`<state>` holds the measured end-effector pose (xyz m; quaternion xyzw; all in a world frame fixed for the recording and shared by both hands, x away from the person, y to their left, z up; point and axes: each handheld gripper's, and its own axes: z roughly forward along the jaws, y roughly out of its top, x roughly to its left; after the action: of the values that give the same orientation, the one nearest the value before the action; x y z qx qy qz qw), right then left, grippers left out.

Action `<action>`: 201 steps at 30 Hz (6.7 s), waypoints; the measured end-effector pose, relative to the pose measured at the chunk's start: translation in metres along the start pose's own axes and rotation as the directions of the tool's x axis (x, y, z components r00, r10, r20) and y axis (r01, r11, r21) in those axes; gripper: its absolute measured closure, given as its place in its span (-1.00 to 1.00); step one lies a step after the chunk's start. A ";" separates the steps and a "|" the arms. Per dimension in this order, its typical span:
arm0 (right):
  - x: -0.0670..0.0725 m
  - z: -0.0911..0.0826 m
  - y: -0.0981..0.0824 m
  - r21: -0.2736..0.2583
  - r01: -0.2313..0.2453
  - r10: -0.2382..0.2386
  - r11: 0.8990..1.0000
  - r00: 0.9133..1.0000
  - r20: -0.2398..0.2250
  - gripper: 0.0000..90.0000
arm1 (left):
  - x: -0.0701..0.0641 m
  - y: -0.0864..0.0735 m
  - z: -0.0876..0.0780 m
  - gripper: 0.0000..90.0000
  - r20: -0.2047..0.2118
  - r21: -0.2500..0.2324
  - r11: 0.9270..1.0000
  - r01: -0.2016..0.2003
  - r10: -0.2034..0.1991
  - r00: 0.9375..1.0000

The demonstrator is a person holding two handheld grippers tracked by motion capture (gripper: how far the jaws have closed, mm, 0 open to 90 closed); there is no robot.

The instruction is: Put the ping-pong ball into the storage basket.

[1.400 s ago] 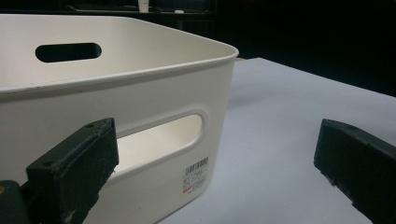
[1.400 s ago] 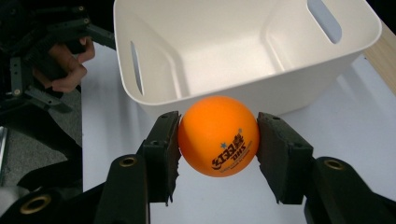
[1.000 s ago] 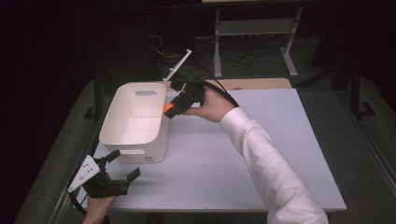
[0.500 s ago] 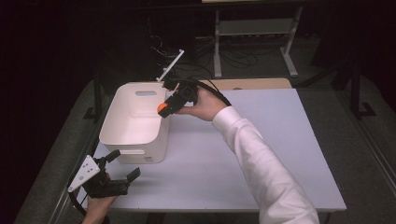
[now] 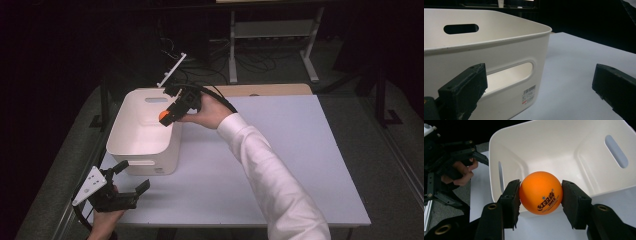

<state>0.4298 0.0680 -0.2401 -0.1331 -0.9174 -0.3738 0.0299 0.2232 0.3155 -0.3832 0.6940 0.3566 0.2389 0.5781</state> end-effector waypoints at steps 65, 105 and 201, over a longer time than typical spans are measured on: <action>0.012 -0.007 -0.012 -0.090 0.009 0.003 0.996 0.991 0.135 -1.00 | 0.000 0.000 0.001 -1.00 0.008 -0.001 1.000 0.004 -0.004 1.000; 0.015 -0.073 -0.115 -0.295 -0.017 0.084 0.955 0.973 0.216 -1.00 | -0.001 0.000 0.004 -1.00 0.006 0.011 1.000 -0.006 0.006 1.000; 0.033 -0.106 -0.308 -0.491 -0.178 0.346 0.853 0.897 0.274 -1.00 | 0.000 -0.002 0.004 -1.00 -0.019 0.033 0.999 -0.009 0.010 1.000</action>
<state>0.3114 -0.2092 -0.3677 -0.3271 -0.7671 -0.5397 -0.1155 0.2258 0.3130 -0.3861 0.7026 0.3627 0.2425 0.5621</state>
